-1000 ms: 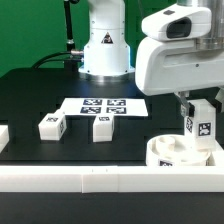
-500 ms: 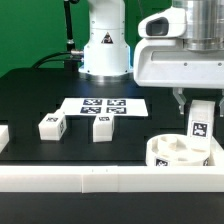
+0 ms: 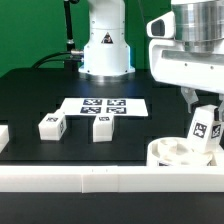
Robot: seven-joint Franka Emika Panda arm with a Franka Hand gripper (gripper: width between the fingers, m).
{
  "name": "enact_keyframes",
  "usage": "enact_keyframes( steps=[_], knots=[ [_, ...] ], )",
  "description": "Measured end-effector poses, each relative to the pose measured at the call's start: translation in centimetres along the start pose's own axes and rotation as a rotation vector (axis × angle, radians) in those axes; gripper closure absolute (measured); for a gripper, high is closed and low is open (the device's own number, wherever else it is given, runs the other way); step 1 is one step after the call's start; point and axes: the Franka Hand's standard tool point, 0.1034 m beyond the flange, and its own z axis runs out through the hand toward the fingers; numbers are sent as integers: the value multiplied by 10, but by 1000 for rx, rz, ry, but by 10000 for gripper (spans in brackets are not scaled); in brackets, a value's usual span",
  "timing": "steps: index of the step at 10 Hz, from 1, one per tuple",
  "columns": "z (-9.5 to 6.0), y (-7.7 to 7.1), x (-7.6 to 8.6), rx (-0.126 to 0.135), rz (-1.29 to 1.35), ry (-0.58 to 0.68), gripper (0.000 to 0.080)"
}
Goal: Assemble stool
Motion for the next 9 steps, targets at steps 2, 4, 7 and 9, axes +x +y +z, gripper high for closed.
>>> enact_keyframes(
  steps=[2, 4, 7, 9],
  knots=[
    [0, -1, -3, 7, 120, -16, 381],
    [0, -1, -4, 4, 32, -18, 243],
    [-10, -9, -10, -11, -227, -40, 154],
    [-8, -7, -9, -11, -389, -42, 151]
  ],
)
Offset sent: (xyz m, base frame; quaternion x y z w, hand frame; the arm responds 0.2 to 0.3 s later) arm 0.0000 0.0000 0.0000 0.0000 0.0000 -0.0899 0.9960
